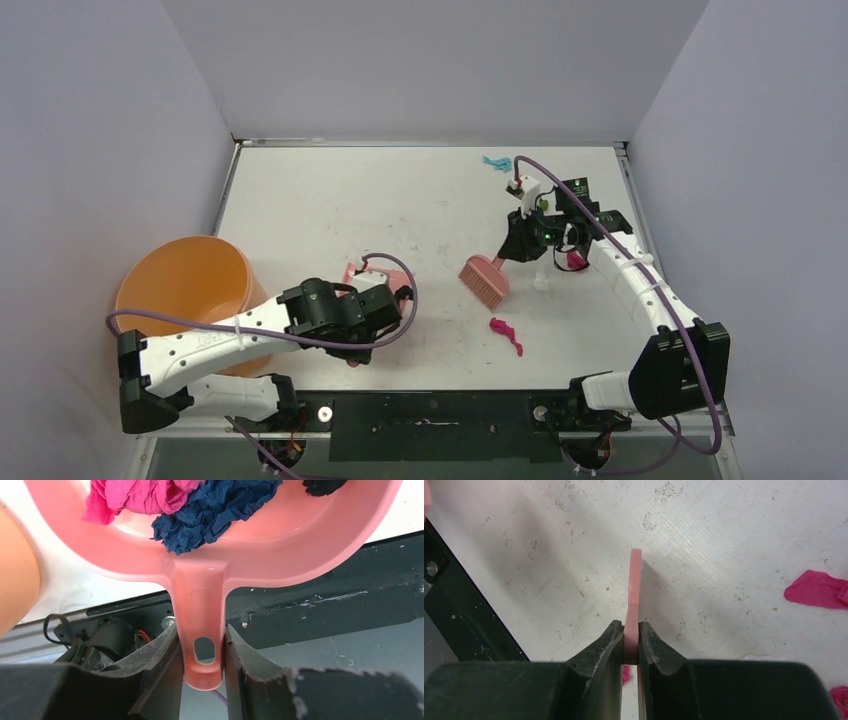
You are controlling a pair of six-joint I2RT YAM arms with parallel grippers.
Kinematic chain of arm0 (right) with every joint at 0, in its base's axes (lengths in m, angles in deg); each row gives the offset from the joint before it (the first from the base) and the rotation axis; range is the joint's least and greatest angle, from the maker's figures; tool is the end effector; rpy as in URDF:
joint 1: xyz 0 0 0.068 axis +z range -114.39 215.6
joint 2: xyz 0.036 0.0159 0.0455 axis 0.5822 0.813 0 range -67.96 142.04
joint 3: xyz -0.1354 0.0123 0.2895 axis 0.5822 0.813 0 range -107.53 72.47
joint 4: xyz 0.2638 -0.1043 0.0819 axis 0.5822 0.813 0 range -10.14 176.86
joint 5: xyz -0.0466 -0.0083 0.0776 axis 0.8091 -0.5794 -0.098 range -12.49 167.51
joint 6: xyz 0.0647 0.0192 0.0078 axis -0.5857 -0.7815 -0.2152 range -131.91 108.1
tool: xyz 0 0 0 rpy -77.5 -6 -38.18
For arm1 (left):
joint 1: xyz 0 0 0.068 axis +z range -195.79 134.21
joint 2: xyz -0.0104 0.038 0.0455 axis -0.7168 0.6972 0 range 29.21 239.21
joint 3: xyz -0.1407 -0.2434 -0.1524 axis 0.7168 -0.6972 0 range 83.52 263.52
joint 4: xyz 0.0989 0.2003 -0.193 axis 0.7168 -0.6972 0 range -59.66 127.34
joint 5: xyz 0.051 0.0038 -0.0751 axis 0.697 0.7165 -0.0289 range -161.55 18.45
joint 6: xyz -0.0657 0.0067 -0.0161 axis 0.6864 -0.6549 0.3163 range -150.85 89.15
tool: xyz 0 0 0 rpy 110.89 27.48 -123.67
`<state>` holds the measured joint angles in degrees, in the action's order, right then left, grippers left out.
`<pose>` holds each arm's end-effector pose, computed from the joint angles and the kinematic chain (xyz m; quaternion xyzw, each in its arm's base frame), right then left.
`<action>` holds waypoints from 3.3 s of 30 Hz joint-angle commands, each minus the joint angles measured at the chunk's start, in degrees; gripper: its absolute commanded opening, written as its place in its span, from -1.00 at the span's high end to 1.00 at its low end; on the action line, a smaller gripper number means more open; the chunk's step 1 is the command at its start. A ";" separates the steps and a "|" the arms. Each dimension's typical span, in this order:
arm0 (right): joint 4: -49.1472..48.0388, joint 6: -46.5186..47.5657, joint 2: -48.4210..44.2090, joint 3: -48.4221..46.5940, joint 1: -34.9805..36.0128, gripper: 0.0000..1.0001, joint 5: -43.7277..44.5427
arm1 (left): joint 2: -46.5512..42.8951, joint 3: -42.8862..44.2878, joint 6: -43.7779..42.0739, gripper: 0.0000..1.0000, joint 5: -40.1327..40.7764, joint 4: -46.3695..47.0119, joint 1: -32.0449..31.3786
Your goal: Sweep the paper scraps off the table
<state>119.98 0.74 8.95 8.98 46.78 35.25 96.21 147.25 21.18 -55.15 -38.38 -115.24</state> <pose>0.2914 0.0949 0.3189 -0.2932 0.8436 0.3386 0.2962 0.0866 -0.1872 0.3209 0.1357 0.9759 -0.0134 0.1703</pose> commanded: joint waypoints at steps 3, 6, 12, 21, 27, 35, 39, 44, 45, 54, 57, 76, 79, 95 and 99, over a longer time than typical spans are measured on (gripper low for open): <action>-6.10 -0.57 -1.89 2.01 -0.42 0.89 -2.76 | -6.24 6.91 6.09 1.00 3.88 -11.19 -0.18; -7.44 -1.25 -1.33 3.01 -0.45 0.89 -3.42 | -8.39 8.45 8.67 1.00 4.84 -15.26 -0.14; -9.97 -2.90 -0.24 4.14 -0.44 0.89 -4.98 | -14.22 8.16 11.96 1.00 3.94 -15.77 -0.09; -10.45 -3.08 0.28 4.92 -0.39 0.89 -5.73 | -11.88 8.52 11.25 1.00 12.96 -15.77 1.46; -10.57 -2.91 -1.01 6.05 -0.46 0.89 -5.49 | -7.53 13.80 4.21 1.00 17.66 -13.76 12.24; -10.42 -2.32 -2.28 7.60 -0.85 0.89 -5.28 | -8.14 17.89 -4.17 1.00 15.80 -5.58 27.48; -10.41 -2.06 -2.66 8.25 -0.94 0.89 -5.45 | -9.85 18.99 -4.65 1.00 14.49 -2.71 31.51; -10.41 -1.82 -2.46 8.81 -1.07 0.89 -5.64 | -12.46 18.96 -2.40 1.00 13.50 -0.55 33.62; -10.44 -1.77 -2.38 8.94 -1.05 0.89 -5.72 | -13.25 18.57 -1.45 1.00 13.48 0.04 33.78; -10.52 -1.79 -1.87 9.34 -1.13 0.89 -6.16 | -21.56 13.66 6.48 1.00 13.86 6.19 34.91; -10.30 -1.77 -1.59 9.36 -1.19 0.89 -6.34 | -24.01 12.10 9.40 1.00 12.68 9.16 34.92; -8.65 0.23 -2.55 10.53 -1.46 0.89 -6.34 | -46.53 -2.21 43.68 1.00 15.08 25.07 34.49; -8.60 0.24 -2.63 10.81 -1.49 0.89 -6.51 | -49.55 -4.96 47.64 1.00 15.51 26.76 34.00; -8.72 0.02 -3.58 11.36 -1.72 0.89 -6.87 | -60.04 -17.90 56.90 1.00 18.74 41.73 31.89; -8.45 0.15 -3.73 11.25 -1.81 0.89 -6.83 | -64.05 -27.01 56.06 1.00 19.04 62.31 31.66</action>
<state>110.37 -0.79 6.50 19.45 45.28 28.74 34.71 125.81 75.14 -37.86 2.17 -83.22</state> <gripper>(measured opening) 0.129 0.287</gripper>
